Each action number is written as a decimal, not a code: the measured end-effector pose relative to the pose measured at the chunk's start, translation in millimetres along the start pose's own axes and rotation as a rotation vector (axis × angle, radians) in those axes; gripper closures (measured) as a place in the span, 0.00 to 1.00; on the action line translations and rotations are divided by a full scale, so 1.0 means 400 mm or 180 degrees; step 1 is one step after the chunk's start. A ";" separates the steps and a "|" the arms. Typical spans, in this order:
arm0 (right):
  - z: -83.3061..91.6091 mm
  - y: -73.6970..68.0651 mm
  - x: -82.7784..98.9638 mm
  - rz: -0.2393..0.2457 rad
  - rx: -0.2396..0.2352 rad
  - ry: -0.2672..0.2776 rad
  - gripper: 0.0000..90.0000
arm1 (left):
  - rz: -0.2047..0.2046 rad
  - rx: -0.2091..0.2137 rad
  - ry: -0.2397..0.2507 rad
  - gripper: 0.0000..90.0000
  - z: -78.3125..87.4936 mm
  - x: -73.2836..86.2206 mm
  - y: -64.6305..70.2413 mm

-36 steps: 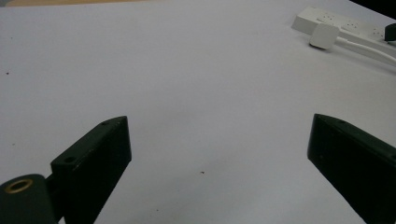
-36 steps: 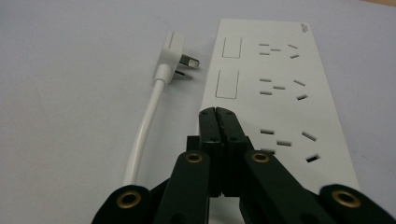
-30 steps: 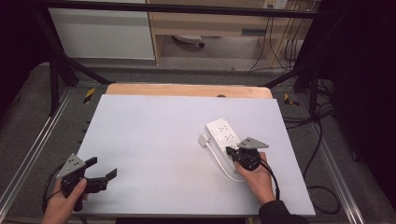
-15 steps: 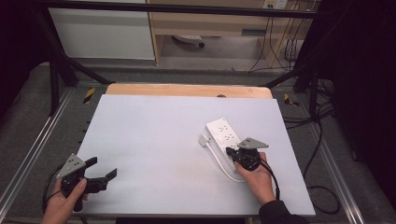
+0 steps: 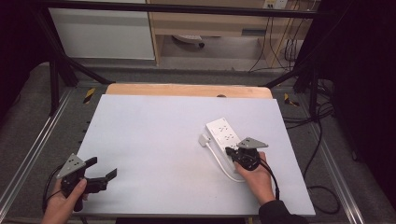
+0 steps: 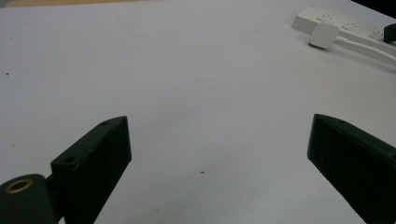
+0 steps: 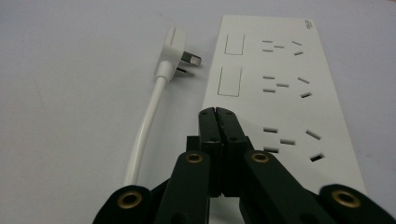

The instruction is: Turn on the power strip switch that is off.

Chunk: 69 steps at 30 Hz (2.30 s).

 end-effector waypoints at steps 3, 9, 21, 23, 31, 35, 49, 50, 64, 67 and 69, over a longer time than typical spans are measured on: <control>-0.001 0.001 -0.001 0.0011 0.0003 0.0006 1.00 | 0.0005 -0.0001 -0.0002 0.07 0.000 0.000 0.000; -0.002 0.001 -0.001 0.0017 0.0010 0.0004 1.00 | 0.0003 -0.0001 -0.0004 0.07 0.000 0.000 0.000; -0.004 0.006 -0.005 -0.0008 0.0015 0.0026 1.00 | -0.0007 -0.0002 -0.0007 0.07 0.000 0.001 -0.001; -0.004 0.008 -0.007 0.0012 0.0013 0.0037 1.00 | -0.0007 -0.0001 -0.0007 0.07 0.000 0.001 -0.001; 0.006 0.003 -0.022 0.0017 -0.0015 0.0170 1.00 | -0.0009 0.0001 -0.0007 0.07 0.000 0.001 -0.001; 0.011 0.000 -0.029 0.0011 -0.0046 0.0238 1.00 | -0.0008 0.0000 -0.0008 0.07 0.000 0.001 -0.001; 0.022 -0.005 -0.049 0.0000 -0.0077 0.0378 0.92 | -0.0012 -0.0001 -0.0005 0.07 0.000 0.000 -0.001; 0.022 -0.006 -0.049 -0.0001 -0.0079 0.0378 0.91 | -0.0008 0.0002 -0.0005 0.07 0.000 0.000 -0.001; 0.031 -0.010 -0.067 0.0049 -0.0045 0.0436 0.70 | 0.0002 0.0006 -0.0001 0.07 0.000 0.000 -0.001; 0.032 -0.008 -0.067 0.0053 -0.0025 0.0428 0.68 | 0.0005 0.0000 0.0000 0.07 0.001 0.000 -0.002; 0.033 -0.007 -0.069 0.0042 -0.0022 0.0437 0.65 | 0.0005 0.0001 0.0000 0.07 0.001 0.000 -0.002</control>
Point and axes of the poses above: each handheld gripper's, and its own axes: z roughly backward along the jaws, x roughly out of its underside, y roughly to its right, the point moved 8 cm from there along -z, roughly forward along the jaws, and after that the axes turned 15 degrees about -x, right-handed, at the moved point
